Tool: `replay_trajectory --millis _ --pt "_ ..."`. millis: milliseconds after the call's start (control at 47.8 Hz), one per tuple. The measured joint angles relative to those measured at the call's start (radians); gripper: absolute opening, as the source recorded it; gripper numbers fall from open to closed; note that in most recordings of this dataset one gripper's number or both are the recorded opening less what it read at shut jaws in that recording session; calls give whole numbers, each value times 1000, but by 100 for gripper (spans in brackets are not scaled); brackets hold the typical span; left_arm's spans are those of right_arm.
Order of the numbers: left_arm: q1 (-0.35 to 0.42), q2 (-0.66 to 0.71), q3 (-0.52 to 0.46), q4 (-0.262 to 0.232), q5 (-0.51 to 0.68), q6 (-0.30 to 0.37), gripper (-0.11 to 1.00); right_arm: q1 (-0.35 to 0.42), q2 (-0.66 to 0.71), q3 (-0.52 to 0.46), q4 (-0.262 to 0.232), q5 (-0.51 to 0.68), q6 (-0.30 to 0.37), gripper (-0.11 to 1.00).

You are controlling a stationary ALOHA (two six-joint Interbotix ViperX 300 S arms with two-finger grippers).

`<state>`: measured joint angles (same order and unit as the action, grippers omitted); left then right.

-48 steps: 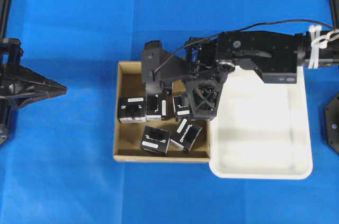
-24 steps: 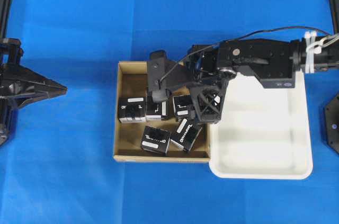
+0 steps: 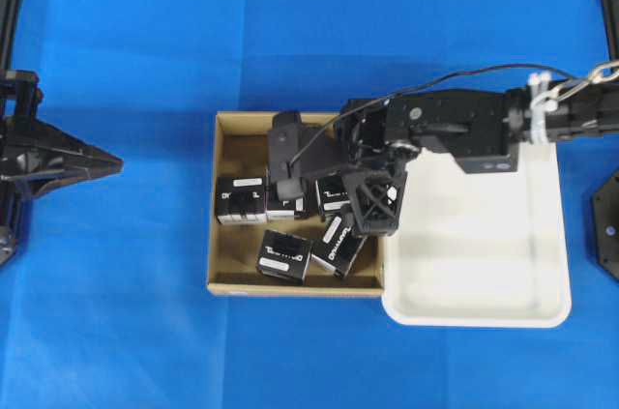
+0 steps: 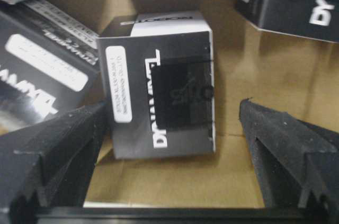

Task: Pick a box that is randomly placed inside the cardboard box.
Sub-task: 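Close the right gripper on the DYNAMIXEL box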

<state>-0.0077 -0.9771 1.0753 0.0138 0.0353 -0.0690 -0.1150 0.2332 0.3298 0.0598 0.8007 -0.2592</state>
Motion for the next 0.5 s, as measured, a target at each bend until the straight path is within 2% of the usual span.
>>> replay_trajectory --millis 355,439,502 --pt "-11 0 2 0 9 0 -7 0 28 0 0 -60 9 97" --pt "-11 -2 0 0 9 0 -7 3 28 -2 0 -60 9 87" --pt "-11 -2 0 0 9 0 -7 6 29 -6 0 -58 9 73"
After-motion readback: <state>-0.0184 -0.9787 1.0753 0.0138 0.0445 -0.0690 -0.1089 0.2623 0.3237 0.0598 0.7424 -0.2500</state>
